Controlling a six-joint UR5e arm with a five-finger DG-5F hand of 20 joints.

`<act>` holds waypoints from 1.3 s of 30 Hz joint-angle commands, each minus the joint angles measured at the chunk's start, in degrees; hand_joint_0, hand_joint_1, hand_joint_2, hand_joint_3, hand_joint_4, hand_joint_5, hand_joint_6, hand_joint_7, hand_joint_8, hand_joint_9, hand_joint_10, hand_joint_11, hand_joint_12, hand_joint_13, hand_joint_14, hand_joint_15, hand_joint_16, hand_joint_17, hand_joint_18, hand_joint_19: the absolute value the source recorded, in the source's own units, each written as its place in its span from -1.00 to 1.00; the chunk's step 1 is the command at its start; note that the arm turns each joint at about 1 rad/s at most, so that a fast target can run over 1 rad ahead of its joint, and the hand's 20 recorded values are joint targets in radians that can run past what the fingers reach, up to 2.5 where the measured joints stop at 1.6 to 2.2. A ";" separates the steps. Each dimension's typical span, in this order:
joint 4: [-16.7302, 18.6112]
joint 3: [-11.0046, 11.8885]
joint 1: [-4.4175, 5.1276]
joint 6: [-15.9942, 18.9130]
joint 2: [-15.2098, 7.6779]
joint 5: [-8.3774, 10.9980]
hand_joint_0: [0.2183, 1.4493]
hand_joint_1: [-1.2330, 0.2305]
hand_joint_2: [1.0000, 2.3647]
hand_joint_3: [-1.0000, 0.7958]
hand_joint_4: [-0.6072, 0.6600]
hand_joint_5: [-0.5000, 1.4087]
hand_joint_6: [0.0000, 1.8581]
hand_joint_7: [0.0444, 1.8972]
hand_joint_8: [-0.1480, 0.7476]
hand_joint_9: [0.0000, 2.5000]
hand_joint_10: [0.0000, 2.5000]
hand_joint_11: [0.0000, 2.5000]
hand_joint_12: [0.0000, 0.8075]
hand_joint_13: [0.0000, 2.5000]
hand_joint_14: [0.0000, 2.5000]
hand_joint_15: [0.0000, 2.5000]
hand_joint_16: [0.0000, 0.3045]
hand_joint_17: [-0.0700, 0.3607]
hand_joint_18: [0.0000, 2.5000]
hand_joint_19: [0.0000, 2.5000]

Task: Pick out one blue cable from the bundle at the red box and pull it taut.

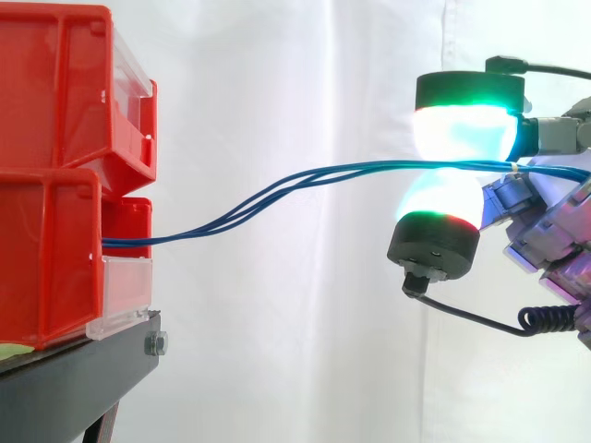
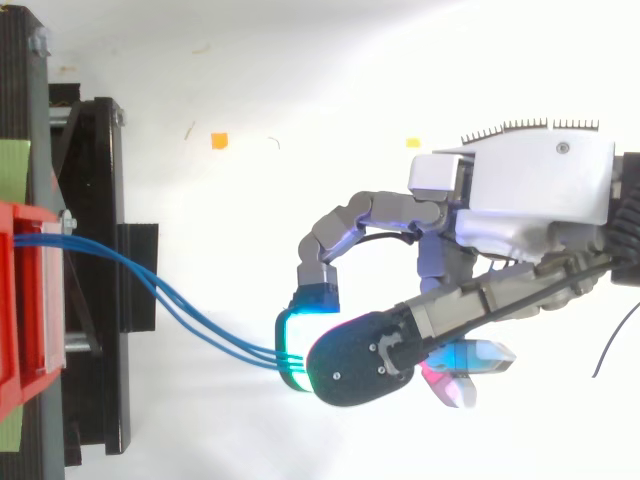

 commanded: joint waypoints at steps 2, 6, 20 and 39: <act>-0.87 -0.02 0.01 -0.99 0.00 -0.31 -0.37 -0.04 -1.00 -0.44 -0.38 -0.57 -0.06 0.11 -0.15 0.43 -0.97 0.26 -0.08 0.18 -0.97 -0.21 -0.66 -0.13 -0.14 -0.22; -1.14 -0.02 0.01 -1.70 0.00 -1.01 -0.38 0.01 -1.00 -0.44 -0.29 -0.57 -0.06 0.09 -0.15 0.44 -0.97 0.26 -0.08 0.19 -0.97 -0.22 -0.66 -0.13 -0.13 -0.21; -0.26 0.16 -0.69 -1.52 0.00 -1.10 -0.41 0.04 -1.00 -0.44 -0.17 -0.57 -0.07 0.09 -0.11 0.42 -0.97 0.24 -0.04 0.16 -0.97 -0.23 -0.64 -0.10 -0.14 -0.23; 10.29 -0.63 -2.80 -4.24 0.00 -1.36 -0.29 -0.05 -1.00 -0.44 -0.13 -0.56 -0.08 0.09 -0.06 0.42 -0.97 0.25 0.01 0.16 -0.97 -0.05 -0.65 -0.11 -0.13 -0.22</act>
